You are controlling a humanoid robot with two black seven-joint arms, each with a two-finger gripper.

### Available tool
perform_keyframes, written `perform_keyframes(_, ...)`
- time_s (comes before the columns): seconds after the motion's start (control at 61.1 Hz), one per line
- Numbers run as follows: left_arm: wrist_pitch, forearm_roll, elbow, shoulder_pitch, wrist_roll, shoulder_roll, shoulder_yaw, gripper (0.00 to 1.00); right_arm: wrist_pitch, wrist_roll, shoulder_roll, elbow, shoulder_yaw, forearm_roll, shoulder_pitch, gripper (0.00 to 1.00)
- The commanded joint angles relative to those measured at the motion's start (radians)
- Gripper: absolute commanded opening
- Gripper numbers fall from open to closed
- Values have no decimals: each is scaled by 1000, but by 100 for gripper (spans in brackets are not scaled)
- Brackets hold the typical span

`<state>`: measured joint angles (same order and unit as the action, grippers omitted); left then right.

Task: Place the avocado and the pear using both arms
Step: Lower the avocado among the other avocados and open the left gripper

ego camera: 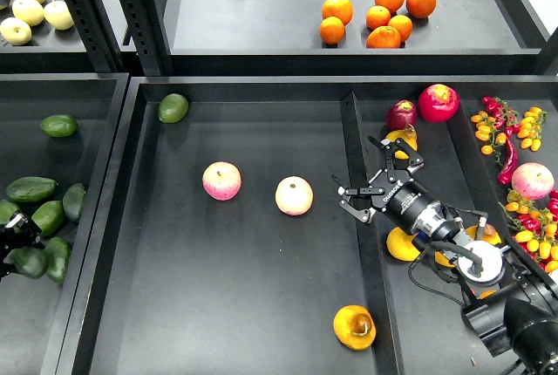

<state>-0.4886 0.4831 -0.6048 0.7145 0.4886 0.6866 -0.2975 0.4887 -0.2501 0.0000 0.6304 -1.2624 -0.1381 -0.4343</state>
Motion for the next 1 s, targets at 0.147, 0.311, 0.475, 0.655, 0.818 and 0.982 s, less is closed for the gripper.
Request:
perform_keyframes(0.147,0,0,2,-9,0,-2,1,48,0,0,0,0,1,0,0,100)
perform_keyframes(0.311,0,0,2,-14,0,-2,5,50,0,0,0,0,3,0,0,100)
perform_keyframes(0.475,0,0,0,-17,0,-5,5,54,0,-1,0,2,3,0,0,100)
perform_keyframes(0.655,0,0,0,-18,0,-5,6,60,0,-2,0,2,3,0,0,100)
perform_keyframes(0.818,0,0,-3,-17,0,-7,5,65,0,-1,0,2,5,0,0,100)
perform_keyframes(0.982,0,0,-4,-17,0,-7,1,70,0,-2,0,2,5,0,0,100)
